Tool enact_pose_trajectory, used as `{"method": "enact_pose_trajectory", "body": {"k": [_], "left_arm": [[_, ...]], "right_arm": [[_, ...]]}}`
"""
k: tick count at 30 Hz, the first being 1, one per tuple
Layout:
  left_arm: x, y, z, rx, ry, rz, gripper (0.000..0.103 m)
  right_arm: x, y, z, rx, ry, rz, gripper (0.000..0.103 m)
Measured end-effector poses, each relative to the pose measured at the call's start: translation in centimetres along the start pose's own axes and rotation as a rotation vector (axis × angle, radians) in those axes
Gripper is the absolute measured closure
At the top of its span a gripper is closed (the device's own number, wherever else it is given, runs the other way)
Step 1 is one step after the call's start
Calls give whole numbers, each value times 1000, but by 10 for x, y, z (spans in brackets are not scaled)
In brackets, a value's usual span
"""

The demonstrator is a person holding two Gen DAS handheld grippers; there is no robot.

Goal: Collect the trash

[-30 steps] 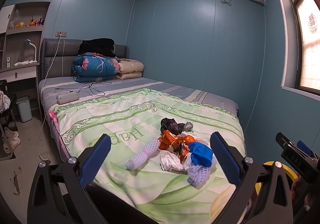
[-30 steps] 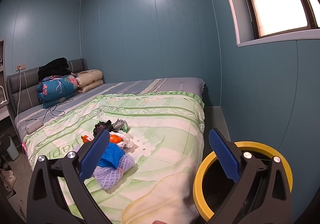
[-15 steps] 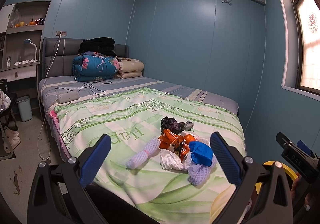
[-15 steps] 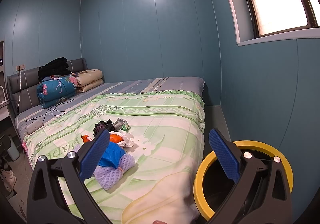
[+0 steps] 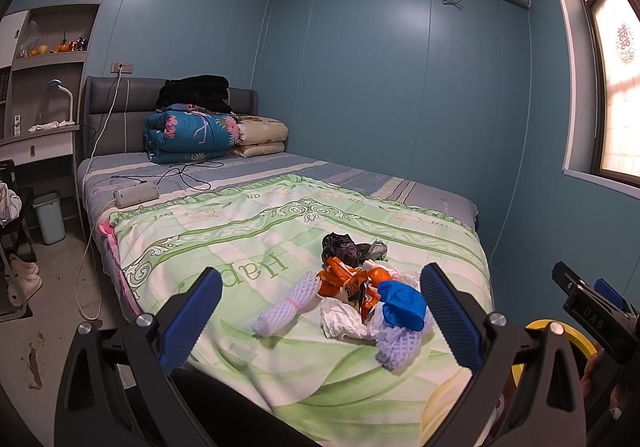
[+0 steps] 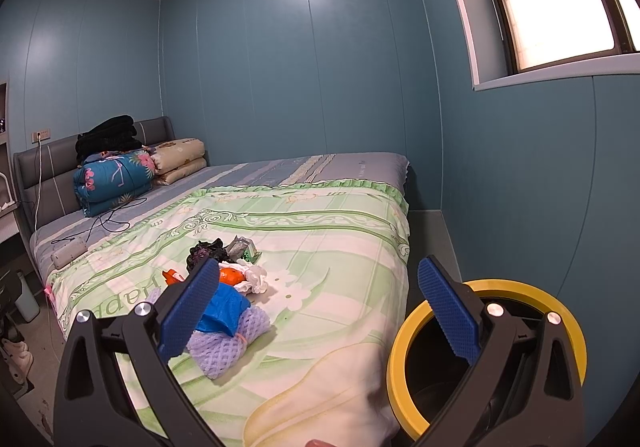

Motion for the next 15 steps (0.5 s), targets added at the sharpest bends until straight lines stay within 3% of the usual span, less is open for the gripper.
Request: {"method": "enact_pose_trajectory", "body": {"k": [15], "left_arm": [[0, 0, 0, 0, -2, -1, 7]], "right_arm": [[0, -2, -2, 3, -5, -8, 8]]}}
Point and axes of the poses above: each gripper's, at about its wrist camera, not at the fingertips, and y roughly against the way its jaws point, x to its left, z to its top, the point moved 1 cm from there along -y, roughly the way its jaws point, and after that the axes turned 15 degrees about z, right-handed, at the moved point
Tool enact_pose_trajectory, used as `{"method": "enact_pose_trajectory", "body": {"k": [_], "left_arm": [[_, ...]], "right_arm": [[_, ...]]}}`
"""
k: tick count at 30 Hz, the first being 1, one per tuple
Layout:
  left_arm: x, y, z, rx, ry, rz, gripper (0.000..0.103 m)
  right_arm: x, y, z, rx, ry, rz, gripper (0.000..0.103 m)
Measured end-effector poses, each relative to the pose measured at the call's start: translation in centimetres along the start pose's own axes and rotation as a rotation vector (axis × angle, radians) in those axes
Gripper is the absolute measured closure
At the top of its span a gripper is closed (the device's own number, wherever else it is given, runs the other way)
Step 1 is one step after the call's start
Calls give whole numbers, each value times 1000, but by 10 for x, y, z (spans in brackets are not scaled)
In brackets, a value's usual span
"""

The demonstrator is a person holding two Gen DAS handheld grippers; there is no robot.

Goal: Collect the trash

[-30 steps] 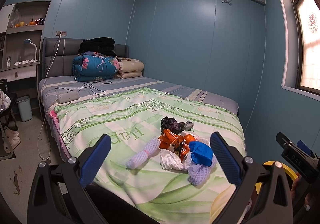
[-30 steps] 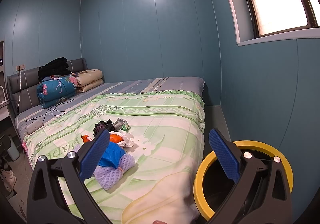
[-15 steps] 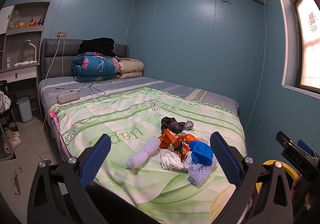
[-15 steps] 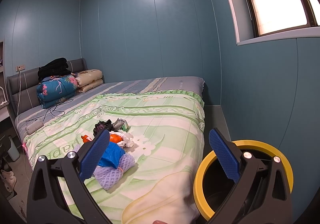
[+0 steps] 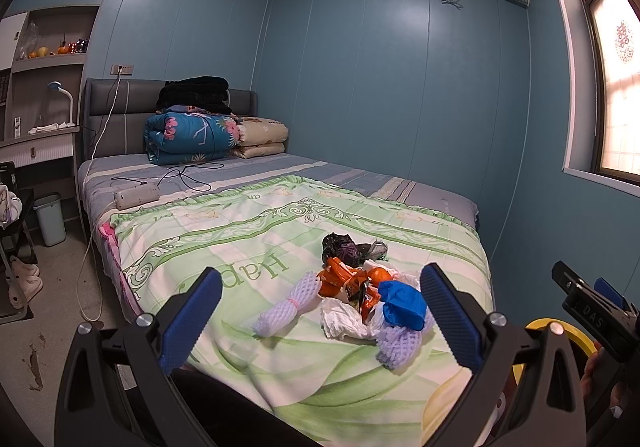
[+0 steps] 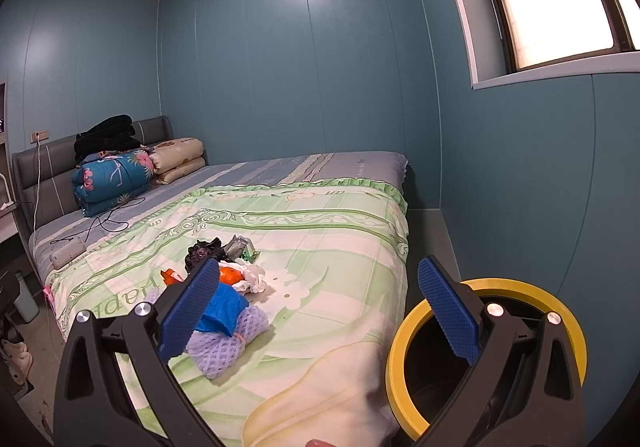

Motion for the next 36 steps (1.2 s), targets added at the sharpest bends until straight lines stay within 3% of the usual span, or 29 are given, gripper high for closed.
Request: {"method": "enact_pose_trajectory", "body": {"k": [8, 14, 16, 20, 26, 30, 36], "left_arm": [[2, -2, -2, 8, -4, -4, 7], [11, -18, 4, 28, -23, -18, 7], [18, -28, 3, 54, -20, -42, 7], [28, -55, -4, 116, -38, -113, 7], [19, -106, -30, 221, -175, -187, 7], [17, -145, -46, 314, -191, -211, 7], [8, -185, -61, 373, -225, -237, 7]], "right_arm": [[0, -6, -2, 8, 12, -1, 8], [5, -15, -4, -6, 84, 55, 8], [4, -23, -5, 23, 100, 61, 8], [-7, -46, -8, 97, 42, 156, 8], [-14, -97, -14, 299, -71, 409, 8], [4, -116, -16, 309, 33, 415, 8], [23, -157, -27, 404, 87, 457, 8]]}}
Point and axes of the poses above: each gripper's, at about its wrist camera, not at the fingertips, and y roughly against the way its jaws point, x to its left, z to its top, the point moved 1 cm from there along -y, roughly the way its jaws point, and after that the axes turned 15 degrees about z, right-handed, at the moved point
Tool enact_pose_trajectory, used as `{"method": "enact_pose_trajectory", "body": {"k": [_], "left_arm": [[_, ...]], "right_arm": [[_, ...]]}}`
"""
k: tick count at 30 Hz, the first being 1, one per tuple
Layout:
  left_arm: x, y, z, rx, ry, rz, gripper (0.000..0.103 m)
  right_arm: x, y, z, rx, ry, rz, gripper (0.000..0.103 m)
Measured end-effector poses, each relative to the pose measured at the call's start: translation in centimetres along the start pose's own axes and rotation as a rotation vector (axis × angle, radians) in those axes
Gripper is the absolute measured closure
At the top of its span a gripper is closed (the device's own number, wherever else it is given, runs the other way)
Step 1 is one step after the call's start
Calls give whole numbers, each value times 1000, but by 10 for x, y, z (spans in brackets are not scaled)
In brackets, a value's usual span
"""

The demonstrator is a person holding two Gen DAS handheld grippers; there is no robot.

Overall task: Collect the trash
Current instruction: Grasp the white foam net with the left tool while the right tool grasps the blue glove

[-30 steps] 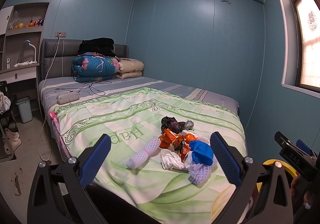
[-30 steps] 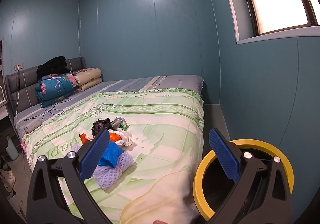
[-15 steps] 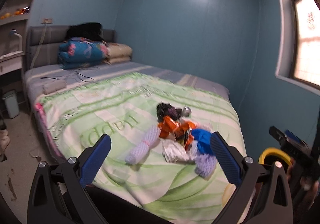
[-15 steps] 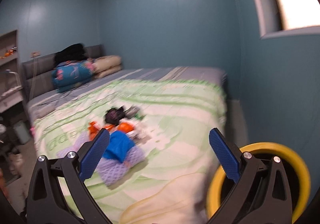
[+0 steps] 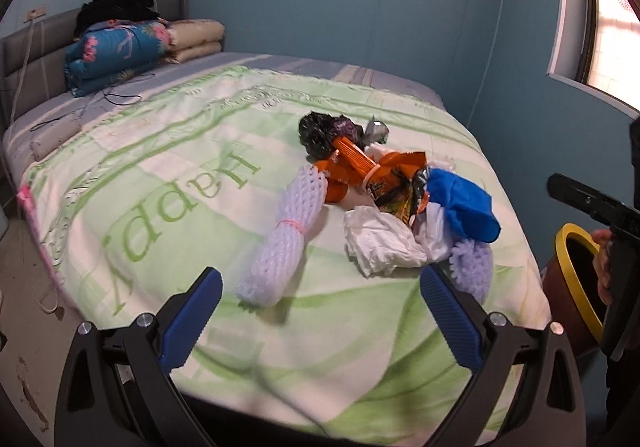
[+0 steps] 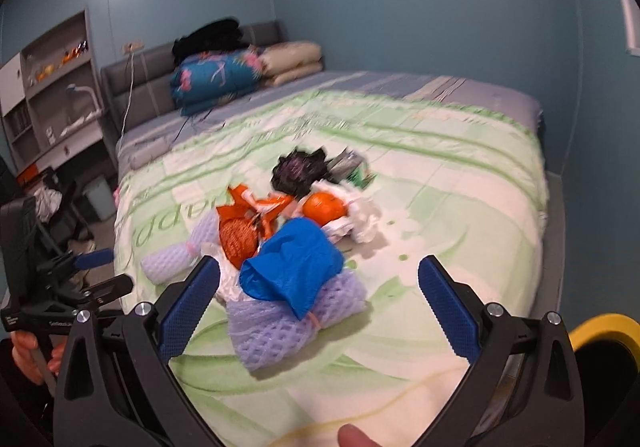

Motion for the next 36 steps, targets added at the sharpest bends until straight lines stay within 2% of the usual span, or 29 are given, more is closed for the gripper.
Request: {"method": "enact_pose_trajectory", "body": {"k": [7, 15, 20, 28, 33, 34, 35, 36], "left_arm": [[2, -35, -1, 49, -6, -31, 7], [9, -49, 4, 47, 0, -42, 7], [20, -66, 18, 56, 15, -29, 8], [9, -96, 22, 120, -22, -54, 28], [5, -110, 17, 161, -34, -65, 51], [4, -112, 15, 170, -34, -69, 53], [4, -113, 14, 174, -35, -65, 60], [4, -115, 13, 178, -36, -60, 67]], "right_arm": [[2, -29, 13, 34, 15, 23, 8], [-3, -48, 23, 55, 9, 4, 10], [-3, -57, 23, 72, 24, -15, 19], [-9, -77, 17, 122, 16, -17, 31], [-7, -90, 13, 159, 25, -16, 35], [-7, -92, 12, 167, 25, -14, 39], [-7, -95, 10, 176, 25, -14, 47], [-7, -97, 8, 188, 22, -15, 51]]}}
Point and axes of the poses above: each gripper's, at about its wrist camera, not at the fingertips, and y roughly against the way its jaws point, x to its left, z to its top, the point moved 1 cm from there along -y, roughly the way its jaws point, and after that the axes turned 15 degrees about z, right-handed, at the moved point
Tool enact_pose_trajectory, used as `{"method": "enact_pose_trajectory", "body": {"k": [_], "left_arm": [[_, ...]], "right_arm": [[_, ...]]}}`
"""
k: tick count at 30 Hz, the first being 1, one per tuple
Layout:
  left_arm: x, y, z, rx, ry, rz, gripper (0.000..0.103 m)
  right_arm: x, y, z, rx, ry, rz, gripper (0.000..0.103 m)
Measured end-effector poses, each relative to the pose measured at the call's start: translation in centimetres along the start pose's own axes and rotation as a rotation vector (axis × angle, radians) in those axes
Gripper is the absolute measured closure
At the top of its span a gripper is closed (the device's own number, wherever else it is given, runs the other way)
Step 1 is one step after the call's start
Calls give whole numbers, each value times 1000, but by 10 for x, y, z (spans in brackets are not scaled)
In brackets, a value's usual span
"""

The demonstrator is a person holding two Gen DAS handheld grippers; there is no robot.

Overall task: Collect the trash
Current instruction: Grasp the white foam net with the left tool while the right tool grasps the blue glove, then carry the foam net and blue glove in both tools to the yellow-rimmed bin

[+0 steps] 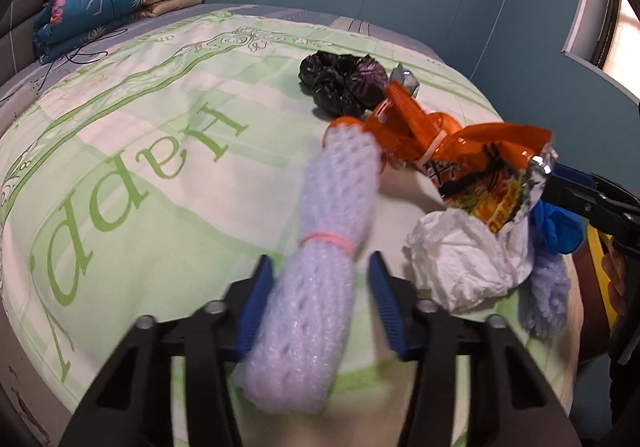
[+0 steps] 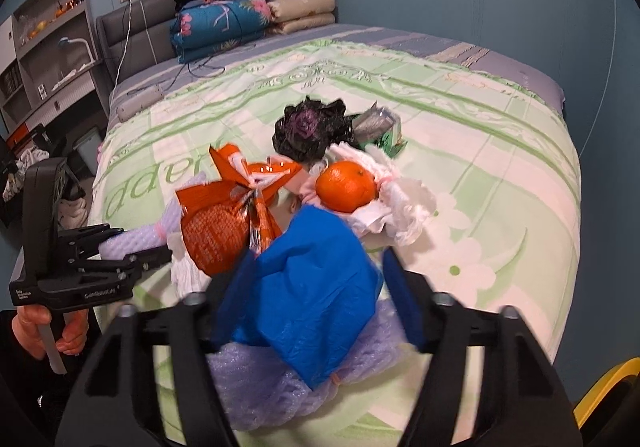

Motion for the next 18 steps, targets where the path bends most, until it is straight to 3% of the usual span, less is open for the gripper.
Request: {"method": "enact_pose_trajectory", "body": {"k": [3, 5, 8, 12, 18], "left_arm": [[5, -1, -1, 10, 32, -19, 70], [9, 1, -1, 10, 54, -32, 71], [11, 5, 0, 1, 66, -30, 72], [14, 16, -1, -15, 86, -37, 72], [17, 43, -1, -61, 105, -24, 72]], "right_arm": [[0, -4, -3, 17, -10, 14, 60], [1, -4, -5, 22, -15, 32, 78], [1, -3, -7, 28, -20, 45, 88], [-1, 3, -9, 18, -48, 68, 94], [1, 43, -5, -85, -75, 72, 95]]}}
Point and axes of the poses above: each gripper's, at about its wrist camera, not at the fingertips, and y roughly against the way its jaws point, x to its left, z to its top, the point moved 1 cm from there along -y, roughly the way its jaws point, and after that the axes turned 15 degrees about z, right-handed, at the moved point
